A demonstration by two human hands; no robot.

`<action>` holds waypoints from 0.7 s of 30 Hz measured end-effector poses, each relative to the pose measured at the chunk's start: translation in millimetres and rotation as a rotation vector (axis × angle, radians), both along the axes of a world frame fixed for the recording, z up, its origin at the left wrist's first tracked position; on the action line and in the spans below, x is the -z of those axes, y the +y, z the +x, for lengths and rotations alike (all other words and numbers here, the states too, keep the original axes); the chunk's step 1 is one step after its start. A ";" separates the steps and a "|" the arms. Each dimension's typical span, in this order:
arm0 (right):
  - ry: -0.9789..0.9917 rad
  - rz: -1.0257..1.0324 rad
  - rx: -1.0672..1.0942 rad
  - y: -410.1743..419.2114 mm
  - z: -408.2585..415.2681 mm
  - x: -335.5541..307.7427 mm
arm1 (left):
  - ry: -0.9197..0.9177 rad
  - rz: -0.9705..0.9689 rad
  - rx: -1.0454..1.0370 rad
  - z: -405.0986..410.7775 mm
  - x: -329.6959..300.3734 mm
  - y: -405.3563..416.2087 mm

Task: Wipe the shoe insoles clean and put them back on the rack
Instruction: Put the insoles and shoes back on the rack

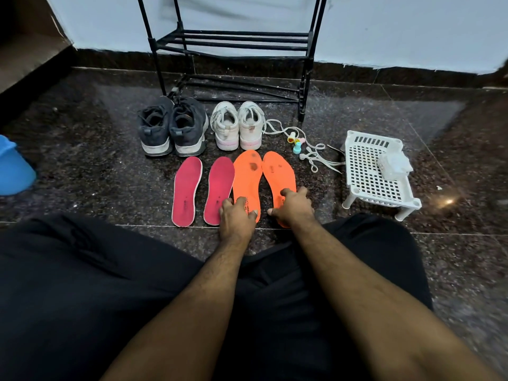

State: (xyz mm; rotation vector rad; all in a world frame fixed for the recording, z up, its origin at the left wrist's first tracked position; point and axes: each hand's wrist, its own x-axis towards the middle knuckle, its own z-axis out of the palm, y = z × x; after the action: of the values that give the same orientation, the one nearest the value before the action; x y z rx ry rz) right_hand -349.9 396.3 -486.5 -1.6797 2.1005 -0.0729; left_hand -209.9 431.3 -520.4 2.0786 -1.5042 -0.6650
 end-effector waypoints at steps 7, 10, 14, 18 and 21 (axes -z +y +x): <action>0.086 0.078 -0.044 -2.5 5.6 12.3 | -0.008 0.007 0.004 -1.4 6.6 -7.1; 0.050 0.120 -0.014 -2.2 6.1 12.4 | 0.118 0.030 -0.043 -1.3 6.5 -10.2; -0.049 0.129 0.020 0.5 3.0 11.0 | 0.467 0.064 -0.066 -5.9 8.1 -14.0; -0.189 0.143 0.052 0.8 -0.8 9.5 | 0.851 0.051 -0.032 -11.2 -1.1 -5.7; -0.258 0.121 0.087 2.0 -3.1 6.0 | 0.989 0.076 -0.041 -11.4 -8.7 -3.0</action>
State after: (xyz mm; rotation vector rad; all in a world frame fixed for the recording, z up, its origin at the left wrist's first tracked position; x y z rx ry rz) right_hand -353.0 398.3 -492.5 -1.4270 1.9430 -0.1762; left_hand -221.3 428.3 -511.7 1.4156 -0.8521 -1.4584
